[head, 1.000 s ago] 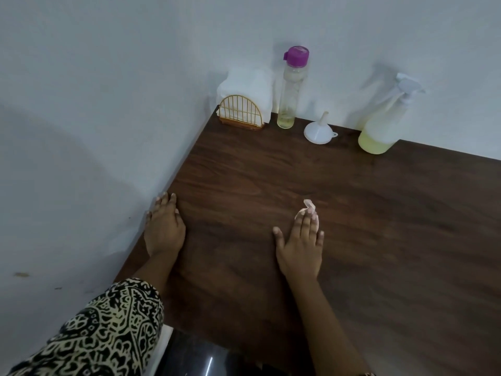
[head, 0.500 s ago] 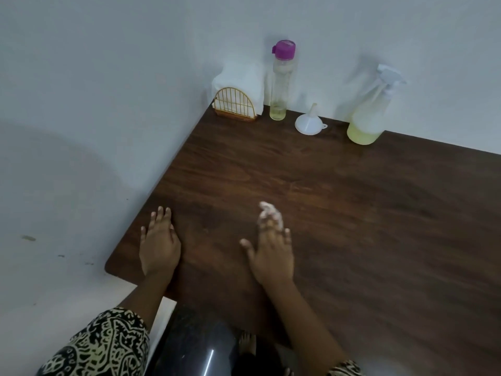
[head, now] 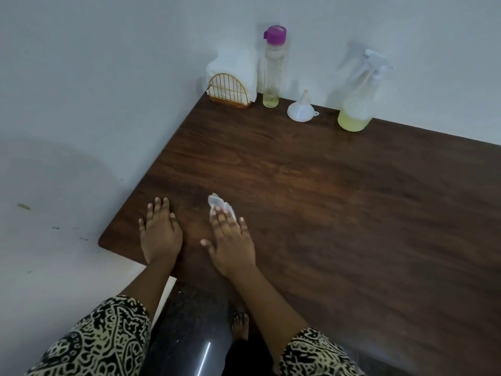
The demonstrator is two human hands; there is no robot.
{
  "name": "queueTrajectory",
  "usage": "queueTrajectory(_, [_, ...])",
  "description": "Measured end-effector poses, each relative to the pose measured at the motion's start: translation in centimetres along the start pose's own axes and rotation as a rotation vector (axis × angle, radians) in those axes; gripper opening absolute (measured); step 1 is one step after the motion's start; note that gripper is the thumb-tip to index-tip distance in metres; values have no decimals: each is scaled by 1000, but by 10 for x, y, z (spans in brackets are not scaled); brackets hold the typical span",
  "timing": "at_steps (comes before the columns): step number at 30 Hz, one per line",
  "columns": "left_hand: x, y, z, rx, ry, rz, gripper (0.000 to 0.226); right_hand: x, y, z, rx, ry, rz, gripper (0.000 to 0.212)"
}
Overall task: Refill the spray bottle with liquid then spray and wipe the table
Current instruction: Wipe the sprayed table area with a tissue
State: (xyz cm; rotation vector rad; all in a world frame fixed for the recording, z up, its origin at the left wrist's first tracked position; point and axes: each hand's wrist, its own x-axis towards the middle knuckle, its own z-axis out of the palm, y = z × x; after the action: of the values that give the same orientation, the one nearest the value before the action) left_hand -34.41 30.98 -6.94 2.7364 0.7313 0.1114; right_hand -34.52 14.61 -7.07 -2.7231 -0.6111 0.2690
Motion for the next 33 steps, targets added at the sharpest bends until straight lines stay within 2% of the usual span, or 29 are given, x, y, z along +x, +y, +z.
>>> queueTrajectory(7, [-15,9,0,6,-4,11,49,-81,120,-32,-45,214,531,85])
queueTrajectory(10, [-23,16,2,8,-11,9,50,-88,124,-40,5,212,725,82])
queueTrajectory(12, [-33,24,4,11,-20,28,51,-77,100,-39,72,215,690,85])
queueTrajectory(16, [-48,37,7,13,-43,61,51,-71,41,-18,86,96,340,89])
queueTrajectory(18, [-54,43,9,15,-48,73,51,-81,48,-14,77,92,290,85])
queueTrajectory(20, [-60,49,11,25,-60,93,51,-97,77,-17,18,152,346,82])
queueTrajectory(23, [-74,66,18,40,-93,158,51,-128,142,-34,-70,301,595,79])
queueTrajectory(26, [-87,88,26,50,-133,216,53,-137,180,-55,25,223,832,77])
queueTrajectory(28, [-93,99,29,53,-143,218,54,-122,172,-58,46,262,854,81])
queueTrajectory(30, [-96,103,30,52,-134,218,54,-102,144,-50,37,249,695,84])
queueTrajectory(33, [-95,104,31,39,-129,212,54,-90,102,-38,37,107,395,90])
